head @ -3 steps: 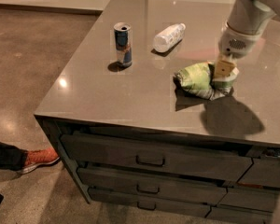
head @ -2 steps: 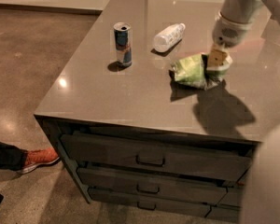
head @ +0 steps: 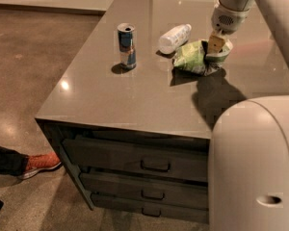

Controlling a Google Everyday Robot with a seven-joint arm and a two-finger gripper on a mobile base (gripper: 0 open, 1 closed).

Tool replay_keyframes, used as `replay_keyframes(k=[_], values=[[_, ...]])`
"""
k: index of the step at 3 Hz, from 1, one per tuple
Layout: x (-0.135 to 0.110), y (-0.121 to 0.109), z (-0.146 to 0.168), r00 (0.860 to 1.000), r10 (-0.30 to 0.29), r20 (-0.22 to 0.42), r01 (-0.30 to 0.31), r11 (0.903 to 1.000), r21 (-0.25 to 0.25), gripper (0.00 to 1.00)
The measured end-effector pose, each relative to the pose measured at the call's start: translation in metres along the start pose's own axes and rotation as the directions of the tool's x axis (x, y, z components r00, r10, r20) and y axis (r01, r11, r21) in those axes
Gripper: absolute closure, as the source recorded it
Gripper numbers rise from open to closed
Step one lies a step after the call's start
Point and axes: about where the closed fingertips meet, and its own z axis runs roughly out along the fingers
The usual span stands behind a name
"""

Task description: Move green jalapeno chip bag near blue plastic bottle

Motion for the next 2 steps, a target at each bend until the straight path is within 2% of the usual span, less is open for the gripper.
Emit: replay_keyframes(k=[1, 2], values=[[-0.0034, -0.0071, 0.0068, 1.000, -0.004, 0.002, 0.004, 1.0000, -0.001, 0.75], [-0.0095, -0.0141, 0.0101, 1.000, -0.005, 0.021, 0.004, 0.9998, 0.022, 0.51]])
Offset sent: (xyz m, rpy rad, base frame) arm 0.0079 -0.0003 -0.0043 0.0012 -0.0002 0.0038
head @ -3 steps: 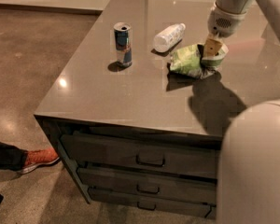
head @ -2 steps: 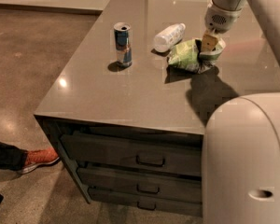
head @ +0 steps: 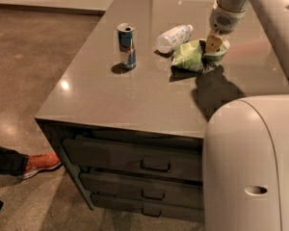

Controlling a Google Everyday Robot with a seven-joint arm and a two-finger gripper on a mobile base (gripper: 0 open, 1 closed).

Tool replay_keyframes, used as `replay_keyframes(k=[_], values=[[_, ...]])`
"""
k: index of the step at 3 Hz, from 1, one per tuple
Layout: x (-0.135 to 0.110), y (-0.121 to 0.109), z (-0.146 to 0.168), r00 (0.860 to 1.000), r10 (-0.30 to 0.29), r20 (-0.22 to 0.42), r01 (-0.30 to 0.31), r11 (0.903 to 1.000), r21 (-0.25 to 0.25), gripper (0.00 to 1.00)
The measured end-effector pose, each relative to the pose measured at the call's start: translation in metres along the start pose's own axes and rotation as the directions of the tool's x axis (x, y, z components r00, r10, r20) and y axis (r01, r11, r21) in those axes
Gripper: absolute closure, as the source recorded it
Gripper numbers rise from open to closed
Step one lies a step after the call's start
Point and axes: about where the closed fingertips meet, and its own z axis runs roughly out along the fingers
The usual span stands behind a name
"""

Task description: Move green jalapeno chip bag near blue plastic bottle

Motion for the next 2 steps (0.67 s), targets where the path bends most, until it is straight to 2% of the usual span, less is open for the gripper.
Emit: replay_keyframes(k=[2], values=[[-0.0079, -0.0077, 0.0077, 1.000, -0.002, 0.021, 0.002, 0.9997, 0.024, 0.05]])
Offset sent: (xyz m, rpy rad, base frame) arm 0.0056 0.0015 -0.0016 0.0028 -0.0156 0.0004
